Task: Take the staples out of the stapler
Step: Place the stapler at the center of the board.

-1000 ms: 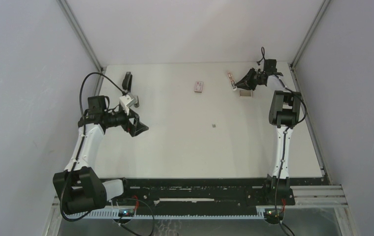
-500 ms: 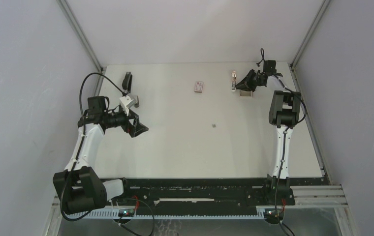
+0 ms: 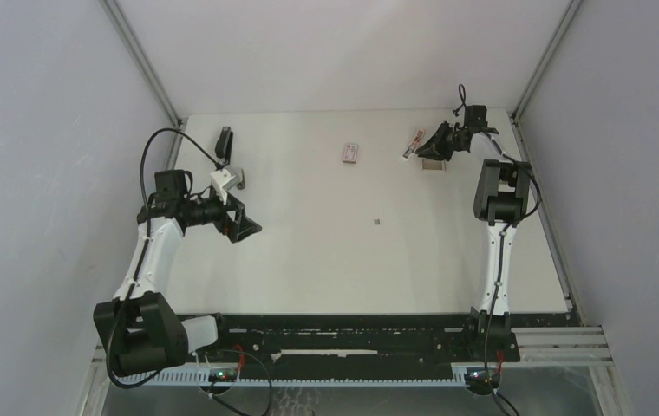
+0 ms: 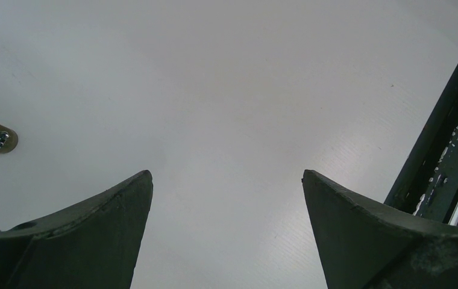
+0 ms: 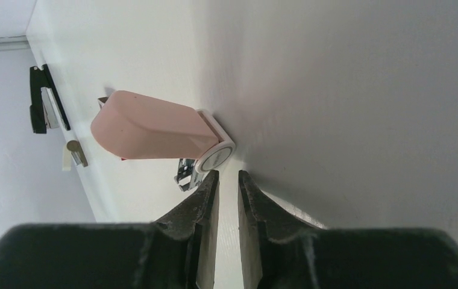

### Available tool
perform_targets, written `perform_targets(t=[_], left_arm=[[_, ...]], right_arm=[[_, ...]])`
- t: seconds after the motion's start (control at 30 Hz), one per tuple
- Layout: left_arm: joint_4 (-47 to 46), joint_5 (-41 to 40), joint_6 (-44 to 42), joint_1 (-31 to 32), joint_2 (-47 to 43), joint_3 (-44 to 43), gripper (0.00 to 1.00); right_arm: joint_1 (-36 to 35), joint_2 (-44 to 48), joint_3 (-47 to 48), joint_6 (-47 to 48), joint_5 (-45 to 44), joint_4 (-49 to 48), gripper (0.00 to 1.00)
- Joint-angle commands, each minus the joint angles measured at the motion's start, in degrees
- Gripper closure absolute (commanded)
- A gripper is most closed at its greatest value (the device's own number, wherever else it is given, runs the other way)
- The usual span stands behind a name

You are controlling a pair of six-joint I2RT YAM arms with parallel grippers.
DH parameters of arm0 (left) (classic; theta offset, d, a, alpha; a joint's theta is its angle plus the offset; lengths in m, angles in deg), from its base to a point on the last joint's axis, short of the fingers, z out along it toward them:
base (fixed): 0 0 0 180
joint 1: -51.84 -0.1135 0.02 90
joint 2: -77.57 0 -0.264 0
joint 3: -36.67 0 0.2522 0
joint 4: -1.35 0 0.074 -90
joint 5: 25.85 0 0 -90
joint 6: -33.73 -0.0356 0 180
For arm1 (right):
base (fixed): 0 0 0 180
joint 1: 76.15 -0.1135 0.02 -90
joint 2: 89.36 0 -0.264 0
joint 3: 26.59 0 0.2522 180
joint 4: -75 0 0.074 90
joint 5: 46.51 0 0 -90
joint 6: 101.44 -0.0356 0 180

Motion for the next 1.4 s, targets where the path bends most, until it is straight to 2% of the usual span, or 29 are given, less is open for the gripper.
perform_targets(t=[0.0, 0.6, 1.37], left_arm=[[0.32, 2.71, -1.35, -0.56, 0.13, -0.51, 0.02], [0.85, 2.59, -1.82, -0.55, 0.4, -0.73, 0.02], [1.3, 2.81, -2.35, -0.6, 0.84, -0.81, 0.02]], right_arm=[[-0.23, 3.69, 1.78, 2.13, -1.74, -0.81, 0.83], [-2.81, 0.04, 6.58, 3.41, -6.05, -1.4, 0.85], [-5.17, -2.89, 10.91, 4.82, -5.23, -2.71, 0.86]])
